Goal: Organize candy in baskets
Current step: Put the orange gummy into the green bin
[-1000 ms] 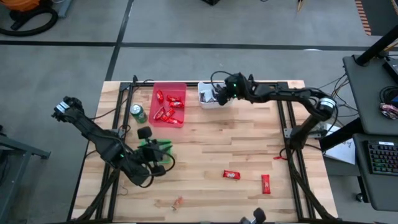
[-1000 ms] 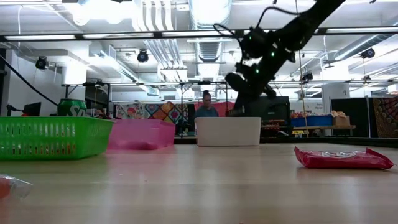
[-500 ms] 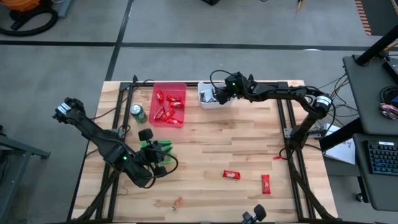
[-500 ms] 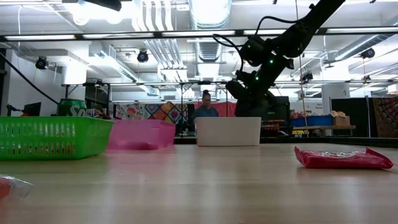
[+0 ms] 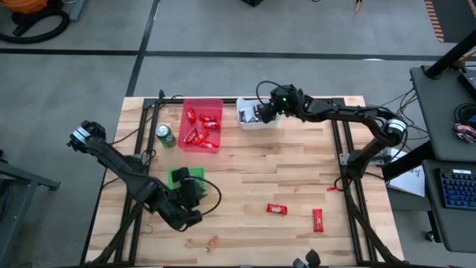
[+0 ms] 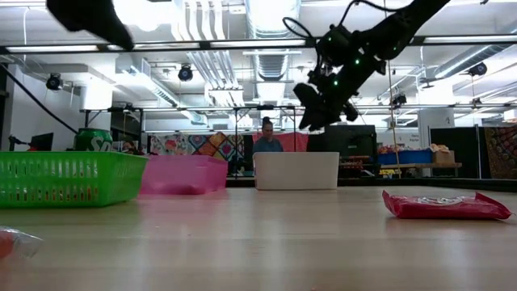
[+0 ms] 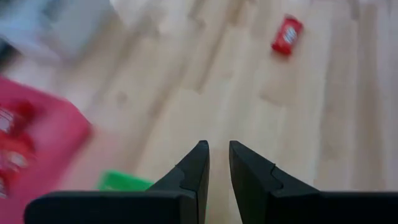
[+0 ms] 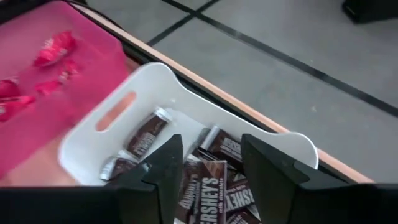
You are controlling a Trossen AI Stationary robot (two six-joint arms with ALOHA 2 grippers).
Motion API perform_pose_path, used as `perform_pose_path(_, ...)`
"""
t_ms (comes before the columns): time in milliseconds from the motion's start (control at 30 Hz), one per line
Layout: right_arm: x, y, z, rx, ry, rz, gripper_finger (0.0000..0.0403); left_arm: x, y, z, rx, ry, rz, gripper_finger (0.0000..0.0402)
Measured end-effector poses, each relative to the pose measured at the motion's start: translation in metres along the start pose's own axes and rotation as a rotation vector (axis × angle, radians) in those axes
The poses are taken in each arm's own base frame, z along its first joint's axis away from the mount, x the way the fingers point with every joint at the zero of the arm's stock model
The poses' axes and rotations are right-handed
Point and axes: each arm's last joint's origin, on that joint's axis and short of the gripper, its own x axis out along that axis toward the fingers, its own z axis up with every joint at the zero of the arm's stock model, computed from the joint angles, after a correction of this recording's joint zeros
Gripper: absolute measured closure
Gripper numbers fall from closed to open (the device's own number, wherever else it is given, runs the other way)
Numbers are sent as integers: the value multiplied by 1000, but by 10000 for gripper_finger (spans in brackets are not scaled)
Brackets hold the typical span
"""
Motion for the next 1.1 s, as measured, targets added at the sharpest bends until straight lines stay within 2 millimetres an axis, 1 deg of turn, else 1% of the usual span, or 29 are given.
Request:
perform_pose_path(100,-10,7,3,-22,-19,23,240,7,-6,-6,-66,84,-43,355)
perform_pose_path(267,-31,19,8,-42,-41,66,226,21,-19,-18,-172,237,-85,355)
perform_pose_path(400,-52,29,10,-66,-47,106,222,34,-33,-32,-235,383,-124,354)
perform_pose_path(500,-69,38,9,-88,-45,141,224,43,-47,-44,-264,481,-163,354)
perform_pose_path(633,-88,51,6,-128,-41,196,224,52,-68,-60,-272,505,-210,354)
perform_pose_path(800,-102,67,0,-175,-37,257,223,58,-88,-74,-285,489,-274,347)
perform_pose_path(967,-109,81,-6,-216,-36,305,225,62,-97,-84,-339,508,-254,320)
perform_pose_path(1100,-114,90,-10,-242,-33,337,225,60,-106,-85,-373,517,-252,292)
